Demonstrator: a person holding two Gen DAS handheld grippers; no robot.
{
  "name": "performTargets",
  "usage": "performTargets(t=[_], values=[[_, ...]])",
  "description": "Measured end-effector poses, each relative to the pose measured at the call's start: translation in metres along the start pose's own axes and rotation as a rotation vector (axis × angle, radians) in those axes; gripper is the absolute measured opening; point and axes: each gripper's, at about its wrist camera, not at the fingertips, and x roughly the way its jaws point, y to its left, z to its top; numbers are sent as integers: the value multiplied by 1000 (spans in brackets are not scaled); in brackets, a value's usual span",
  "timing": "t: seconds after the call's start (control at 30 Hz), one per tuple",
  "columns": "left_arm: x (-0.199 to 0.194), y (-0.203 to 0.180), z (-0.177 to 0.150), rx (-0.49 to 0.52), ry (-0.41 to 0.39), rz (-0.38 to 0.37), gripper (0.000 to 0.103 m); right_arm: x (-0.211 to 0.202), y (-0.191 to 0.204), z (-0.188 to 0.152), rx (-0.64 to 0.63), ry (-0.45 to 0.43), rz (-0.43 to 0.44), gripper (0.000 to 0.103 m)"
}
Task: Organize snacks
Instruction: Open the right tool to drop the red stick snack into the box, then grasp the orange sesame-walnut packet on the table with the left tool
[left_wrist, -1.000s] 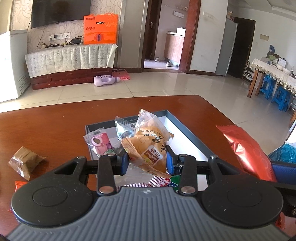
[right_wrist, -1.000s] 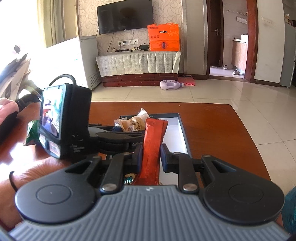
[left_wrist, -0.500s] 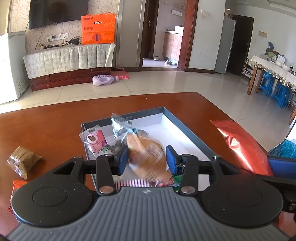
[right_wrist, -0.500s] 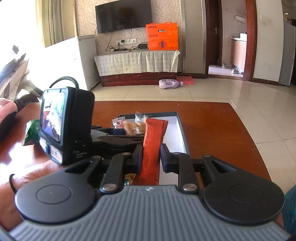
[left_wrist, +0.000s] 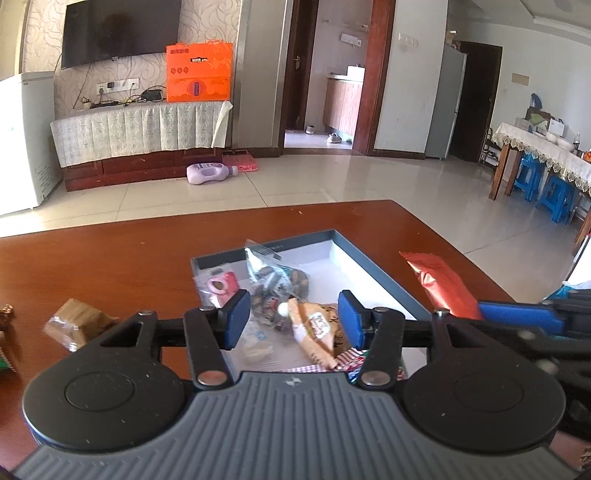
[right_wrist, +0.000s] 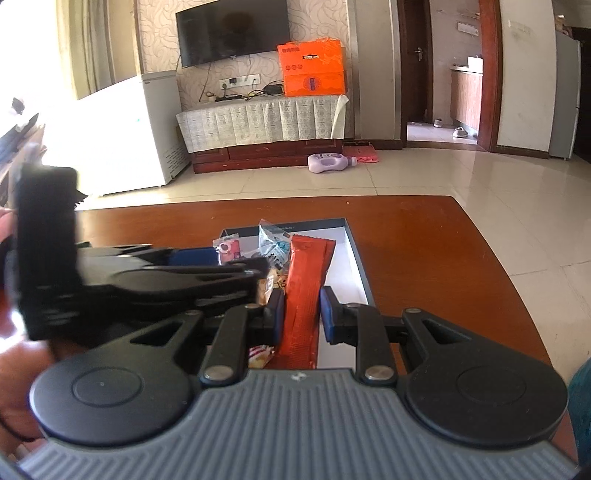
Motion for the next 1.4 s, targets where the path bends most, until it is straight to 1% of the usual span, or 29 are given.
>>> performTargets(t=[0.3,0.53,0.67,0.73,0.83,0.97,1.03,1.17,1.3,1.4], values=[[-41,21,-5,8,-18,33,59,27,2,3,16,-19,-7,24],[-61,44,-14,2,-11,63,59,46,12,-1,-28,10,-66,26],[-72,56,-18,-8,-10,85,59,48,13,-1,-17,20,-70,26],[-77,61,-20,-15,-9,95,60,46,16,1,-21,18,-71,32],[-81,66,-24,-17,-6,111,60,40,18,3,-26,-10,-79,33],[-89,72,-29,-28,-4,134,61,24,30,7,-7,-63,-30,33],[-91,77,-31,-30,-4,147,62,20,39,7,-17,-73,3,33],[-91,84,-37,-26,7,174,63,22,54,7,-45,-49,53,33],[-85,94,-50,1,16,198,64,25,62,8,-50,-44,71,33],[-75,106,-59,-15,48,210,64,29,65,9,-42,-35,74,33]])
